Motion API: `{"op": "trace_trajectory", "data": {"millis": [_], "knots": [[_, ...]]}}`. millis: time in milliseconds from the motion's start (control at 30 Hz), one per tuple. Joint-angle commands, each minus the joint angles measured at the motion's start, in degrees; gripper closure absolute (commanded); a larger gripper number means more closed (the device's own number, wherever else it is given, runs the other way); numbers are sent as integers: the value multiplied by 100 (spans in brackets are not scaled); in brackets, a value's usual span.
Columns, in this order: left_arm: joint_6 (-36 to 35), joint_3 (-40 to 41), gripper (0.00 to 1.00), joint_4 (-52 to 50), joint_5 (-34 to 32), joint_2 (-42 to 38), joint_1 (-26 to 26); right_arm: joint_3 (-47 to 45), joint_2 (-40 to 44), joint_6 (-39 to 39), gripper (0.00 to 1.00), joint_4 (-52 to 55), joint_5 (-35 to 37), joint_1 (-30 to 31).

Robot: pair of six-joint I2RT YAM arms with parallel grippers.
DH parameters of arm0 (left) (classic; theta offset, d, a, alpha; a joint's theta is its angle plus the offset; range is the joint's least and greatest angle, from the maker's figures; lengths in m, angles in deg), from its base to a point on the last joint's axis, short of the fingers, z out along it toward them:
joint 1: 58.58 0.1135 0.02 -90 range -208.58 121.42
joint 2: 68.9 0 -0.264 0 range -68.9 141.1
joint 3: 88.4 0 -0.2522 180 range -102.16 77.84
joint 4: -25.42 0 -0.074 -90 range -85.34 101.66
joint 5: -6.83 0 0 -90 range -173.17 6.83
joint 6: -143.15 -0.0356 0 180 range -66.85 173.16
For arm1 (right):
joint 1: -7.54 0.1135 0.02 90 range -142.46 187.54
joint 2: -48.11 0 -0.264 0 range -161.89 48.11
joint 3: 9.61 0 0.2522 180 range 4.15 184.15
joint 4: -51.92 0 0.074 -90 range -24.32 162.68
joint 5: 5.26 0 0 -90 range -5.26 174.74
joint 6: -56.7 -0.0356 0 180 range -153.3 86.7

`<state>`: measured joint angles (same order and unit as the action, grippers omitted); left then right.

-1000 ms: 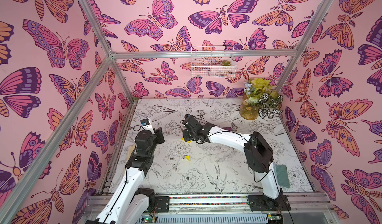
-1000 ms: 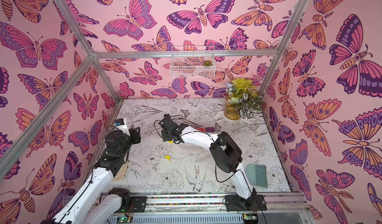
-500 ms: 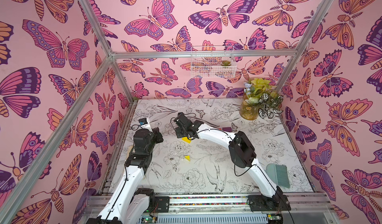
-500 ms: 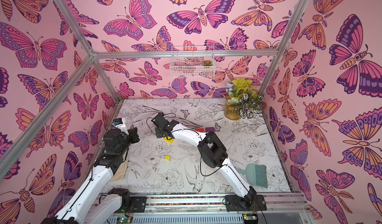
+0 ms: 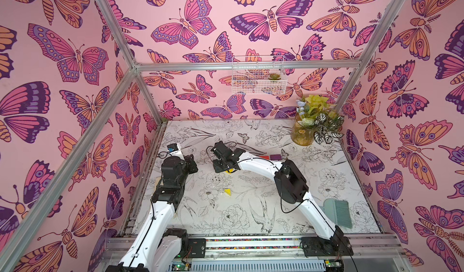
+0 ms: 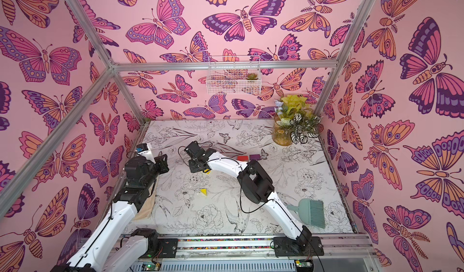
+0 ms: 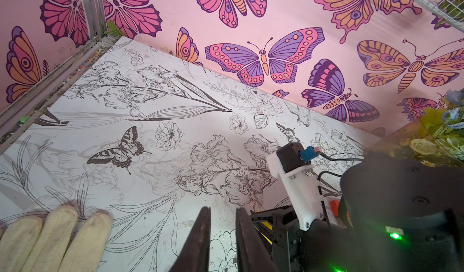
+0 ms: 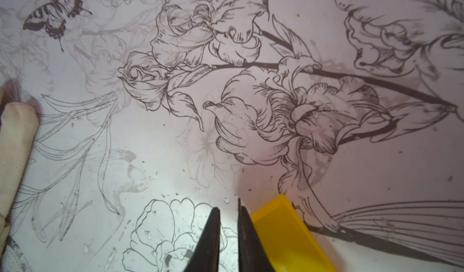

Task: Assemble a piece of candy with building blocks
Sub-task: Move the building block to the center of the board.

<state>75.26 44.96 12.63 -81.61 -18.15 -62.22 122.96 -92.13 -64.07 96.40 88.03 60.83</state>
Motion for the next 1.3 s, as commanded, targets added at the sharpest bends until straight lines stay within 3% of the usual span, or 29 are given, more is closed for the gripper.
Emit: {"op": "trace_trajectory", "data": {"millis": [0, 300, 700, 1000, 1100, 1267], "knots": [[29, 63, 75, -80, 38, -44, 30, -101, -21, 168, 83, 171, 26, 23], [47, 123, 72, -77, 32, -109, 38, -734, 358, 259, 83, 328, 202, -70], [74, 133, 71, -85, 46, -91, 31, -2612, 1608, 405, 84, 163, 402, -168], [114, 107, 72, -71, 91, -50, 30, -3418, 2488, 720, 85, -353, -839, -162], [111, 107, 80, -72, 82, -42, 32, -3650, 2642, 761, 91, -225, -1055, -158], [136, 98, 86, -45, 90, 28, 31, -4062, 2663, 773, 92, -114, -1274, -157]]}}
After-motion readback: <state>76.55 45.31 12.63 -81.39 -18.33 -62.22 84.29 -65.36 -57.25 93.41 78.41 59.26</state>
